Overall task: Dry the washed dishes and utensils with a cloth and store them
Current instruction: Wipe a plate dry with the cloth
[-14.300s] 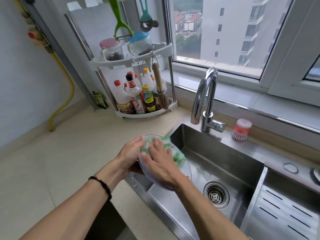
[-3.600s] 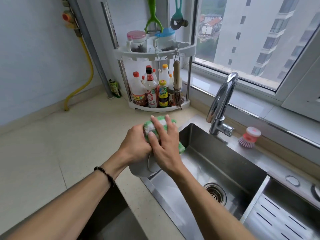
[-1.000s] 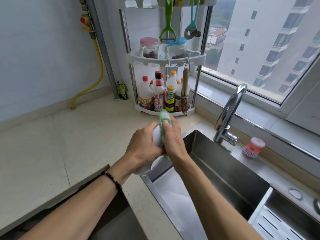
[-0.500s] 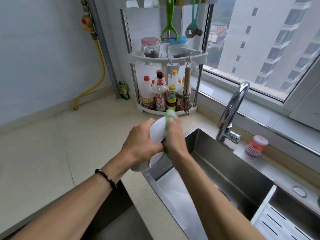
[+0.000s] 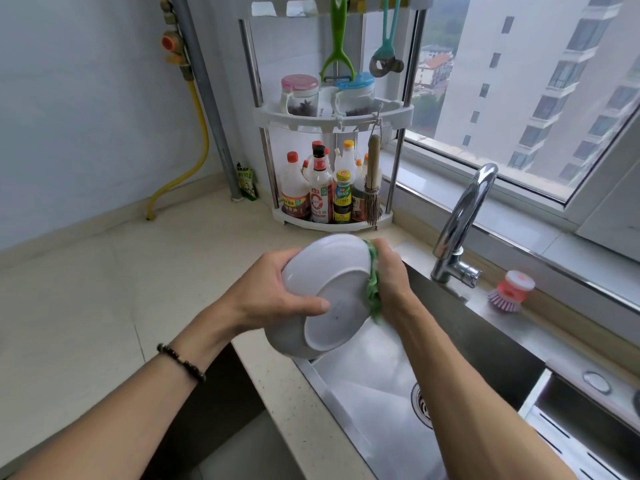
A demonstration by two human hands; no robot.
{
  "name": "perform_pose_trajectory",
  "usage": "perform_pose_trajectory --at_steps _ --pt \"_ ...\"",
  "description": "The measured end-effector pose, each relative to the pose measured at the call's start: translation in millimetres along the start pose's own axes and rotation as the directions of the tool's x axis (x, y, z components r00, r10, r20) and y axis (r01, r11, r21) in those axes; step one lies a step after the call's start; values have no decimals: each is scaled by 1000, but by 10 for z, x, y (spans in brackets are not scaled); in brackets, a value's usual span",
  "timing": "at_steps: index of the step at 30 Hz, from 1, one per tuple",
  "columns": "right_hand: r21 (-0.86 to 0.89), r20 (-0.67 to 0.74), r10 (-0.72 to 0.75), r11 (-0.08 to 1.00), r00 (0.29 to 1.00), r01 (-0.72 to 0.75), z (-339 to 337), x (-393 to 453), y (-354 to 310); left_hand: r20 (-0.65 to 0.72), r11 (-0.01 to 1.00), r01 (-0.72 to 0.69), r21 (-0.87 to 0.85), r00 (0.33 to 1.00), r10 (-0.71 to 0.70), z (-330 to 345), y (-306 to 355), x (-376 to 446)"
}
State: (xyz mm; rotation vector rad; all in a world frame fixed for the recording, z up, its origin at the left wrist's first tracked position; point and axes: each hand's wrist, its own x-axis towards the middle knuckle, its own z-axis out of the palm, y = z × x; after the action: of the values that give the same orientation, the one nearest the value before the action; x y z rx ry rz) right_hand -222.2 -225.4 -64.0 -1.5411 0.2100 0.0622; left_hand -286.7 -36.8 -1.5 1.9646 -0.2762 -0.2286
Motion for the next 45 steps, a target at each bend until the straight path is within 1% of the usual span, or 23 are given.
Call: perform_pose_trajectory --at_steps 2,4,6,8,10,11,13,14,15,18,20,23,24,27,30,31,33,34,35,38,40,43,45 --pt "-235 157 -178 949 971 212 42 -6 -153 64 993 66 102 995 -73 -5 66 117" --pt "-420 258 -298 822 919 384 143 -36 -248 96 979 100 175 988 -118 43 95 230" --pt "-448 232 -353 788 906 422 272 -95 -260 75 966 110 232 989 -131 87 26 293" --pt "-410 175 -401 801 899 437 391 -207 -134 6 960 117 253 992 -123 127 -76 305" --pt "-440 133 -468 762 874 475 451 -259 18 -68 959 95 269 995 -80 174 -115 283" --pt "-394 103 -444 803 890 447 420 -206 71 -95 952 83 295 994 -57 204 -123 264" --pt "-191 59 -268 942 962 274 316 -103 27 -136 940 78 334 990 -33 250 -107 231" --pt "-141 69 -213 965 975 221 289 -55 21 -150 940 75 333 988 -26 268 -107 222" --pt "-153 86 -232 958 969 243 300 -54 4 -165 944 71 321 986 -18 279 -106 223" --pt "-380 171 -394 819 903 429 461 -213 45 -227 955 51 292 974 18 285 -108 263" --pt "-328 196 -385 841 902 430 450 -218 110 -238 945 50 325 971 30 275 -87 238" --pt "-98 110 -134 984 985 145 303 -29 68 -230 944 56 326 973 22 252 -84 194" --pt "-78 98 -129 988 987 137 298 -33 58 -238 947 60 315 971 18 250 -78 192" --pt "-258 179 -323 896 929 361 454 -219 92 -270 940 82 331 963 11 255 -81 244" --pt "-221 221 -404 866 888 449 448 -244 121 -247 943 60 328 969 24 246 -53 237" --pt "-163 174 -354 910 919 382 398 -191 102 -227 947 54 318 974 21 236 -48 213" --pt "13 82 -90 996 992 90 254 -127 2 -174 953 16 302 984 38 222 -18 168" --pt "73 63 16 997 998 -21 179 -115 -22 -151 957 -8 290 987 54 216 3 140" --pt "73 60 50 996 997 -54 122 -100 -23 -140 962 -22 273 988 62 202 19 111" --pt "-40 40 -15 999 999 17 -2 -71 20 -106 986 -6 165 994 24 138 27 50" --pt "-131 71 -102 985 992 111 -23 -65 -26 6 996 45 74 999 -45 93 68 73" --pt "-361 219 -226 885 949 294 95 -36 -104 147 969 99 229 980 -135 67 155 224" --pt "-440 259 -270 821 927 363 177 -42 -165 146 953 119 279 975 -164 59 195 315"
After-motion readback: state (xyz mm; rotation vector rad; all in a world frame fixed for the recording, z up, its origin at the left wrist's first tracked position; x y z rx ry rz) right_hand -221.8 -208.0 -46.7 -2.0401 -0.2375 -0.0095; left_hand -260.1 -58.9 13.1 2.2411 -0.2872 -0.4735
